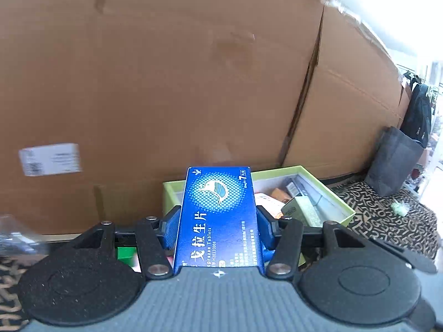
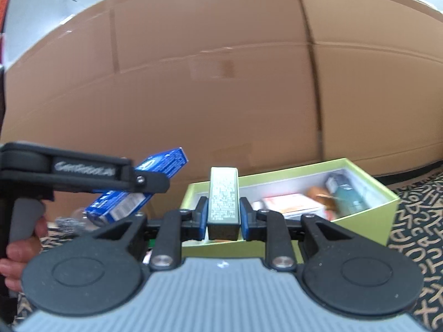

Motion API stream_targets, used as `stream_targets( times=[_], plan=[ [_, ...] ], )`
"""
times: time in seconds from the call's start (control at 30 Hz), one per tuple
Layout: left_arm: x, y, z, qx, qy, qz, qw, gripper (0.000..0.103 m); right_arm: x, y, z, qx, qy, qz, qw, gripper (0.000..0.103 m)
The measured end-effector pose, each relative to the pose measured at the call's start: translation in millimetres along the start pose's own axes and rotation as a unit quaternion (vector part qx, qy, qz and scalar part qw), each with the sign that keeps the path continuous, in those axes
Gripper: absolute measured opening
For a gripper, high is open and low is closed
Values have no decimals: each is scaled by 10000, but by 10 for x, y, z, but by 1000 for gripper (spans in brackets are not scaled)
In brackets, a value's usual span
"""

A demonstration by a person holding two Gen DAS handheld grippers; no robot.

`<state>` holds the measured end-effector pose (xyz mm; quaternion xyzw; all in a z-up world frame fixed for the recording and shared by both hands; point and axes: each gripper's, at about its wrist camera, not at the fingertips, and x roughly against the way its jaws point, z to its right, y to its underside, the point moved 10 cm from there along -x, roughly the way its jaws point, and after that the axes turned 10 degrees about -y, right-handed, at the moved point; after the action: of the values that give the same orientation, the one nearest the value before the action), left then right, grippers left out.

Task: Organize objects
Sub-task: 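Carry the blue box and green-grey box into the green shoebox and release both, then return both tools to the remaining items on the mat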

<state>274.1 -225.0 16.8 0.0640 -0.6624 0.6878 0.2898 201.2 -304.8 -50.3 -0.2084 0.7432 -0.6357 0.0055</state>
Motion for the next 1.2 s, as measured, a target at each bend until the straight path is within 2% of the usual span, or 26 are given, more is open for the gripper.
stream_targets(
  times=[0.3,0.43,0.53,0.57,0.6,0.63,0.7,0.73,0.8,0.83,0.9,1.07,1.2],
  plan=[
    [-775,-38,125,174,-180,-372,9990,58,-379,35,335,199,252,-250,9992,23],
    [-881,-39,94,139,-239,-384,9989,58,-550,63,396,182,221,-350,9990,23],
    [-871,-53,68,271,-85,-277,9992,58,-660,100,382,238,175,-443,9986,23],
    [-857,-52,62,326,0,-244,9992,65,-711,118,382,288,155,-492,9983,23],
    [-838,-42,57,370,85,-243,9990,78,-735,140,369,359,155,-521,9979,23],
    [-810,-29,37,423,117,-241,9987,83,-749,157,364,440,185,-538,9974,24],
    [-727,-11,-15,556,127,-148,9983,85,-709,185,336,597,243,-527,9965,43],
    [-688,2,-32,589,176,-130,9980,85,-668,186,322,664,286,-475,9963,47],
    [-603,30,-76,672,195,-136,9975,86,-560,183,297,820,419,-387,9950,66],
    [-560,41,-108,721,181,-135,9971,86,-497,182,287,873,485,-336,9944,71],
    [-474,66,-149,788,149,-145,9967,86,-386,178,261,881,542,-254,9943,87],
    [-121,146,-296,710,17,4,9975,86,-131,198,139,724,480,-106,9962,103],
    [208,287,-501,751,-139,160,9970,87,-9,241,-21,815,381,-152,9958,103]
  ],
)
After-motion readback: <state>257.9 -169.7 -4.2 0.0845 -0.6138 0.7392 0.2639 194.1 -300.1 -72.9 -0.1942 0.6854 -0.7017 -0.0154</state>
